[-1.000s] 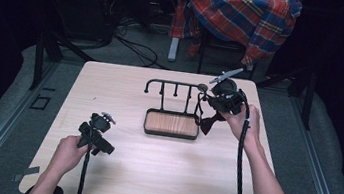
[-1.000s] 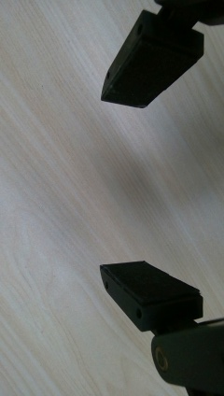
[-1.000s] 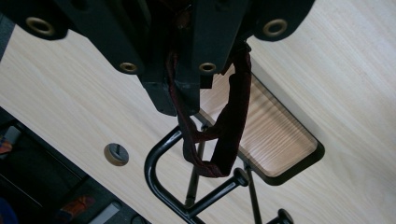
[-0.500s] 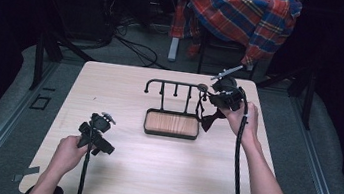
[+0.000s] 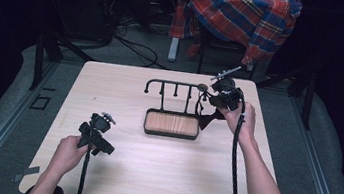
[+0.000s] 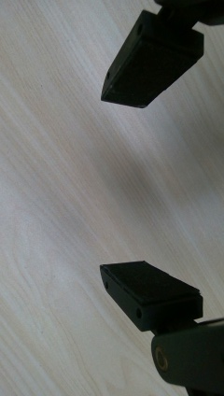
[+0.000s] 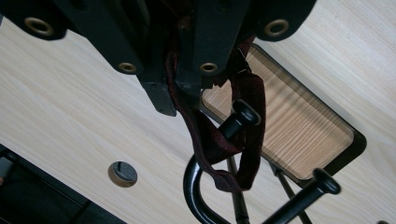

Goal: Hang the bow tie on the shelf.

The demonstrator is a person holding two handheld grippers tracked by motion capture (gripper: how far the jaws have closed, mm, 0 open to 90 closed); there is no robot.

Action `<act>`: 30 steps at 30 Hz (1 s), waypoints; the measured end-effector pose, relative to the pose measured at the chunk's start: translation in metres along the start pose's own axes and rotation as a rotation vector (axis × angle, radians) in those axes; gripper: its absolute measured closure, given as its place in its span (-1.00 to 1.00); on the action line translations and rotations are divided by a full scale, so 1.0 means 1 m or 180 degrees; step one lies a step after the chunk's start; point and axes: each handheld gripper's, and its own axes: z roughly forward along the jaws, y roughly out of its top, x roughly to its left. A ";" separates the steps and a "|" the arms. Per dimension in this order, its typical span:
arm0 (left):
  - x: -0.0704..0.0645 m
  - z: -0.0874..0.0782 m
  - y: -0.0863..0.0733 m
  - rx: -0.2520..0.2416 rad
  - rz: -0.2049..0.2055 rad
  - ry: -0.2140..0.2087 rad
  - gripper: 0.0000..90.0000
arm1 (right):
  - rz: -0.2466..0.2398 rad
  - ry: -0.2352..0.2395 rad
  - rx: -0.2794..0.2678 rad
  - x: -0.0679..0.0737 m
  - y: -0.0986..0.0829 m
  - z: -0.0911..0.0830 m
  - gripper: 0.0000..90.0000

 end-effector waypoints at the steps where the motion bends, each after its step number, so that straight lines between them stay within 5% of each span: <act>1: 0.000 0.000 0.000 0.0000 0.0000 -0.0001 -0.67 | 0.0010 -0.0013 -0.0001 -0.001 0.000 0.001 0.93; 30: 0.000 0.000 0.000 0.0002 -0.0006 0.0002 -0.67 | 0.0136 0.0255 0.0239 -0.003 -0.012 0.030 0.77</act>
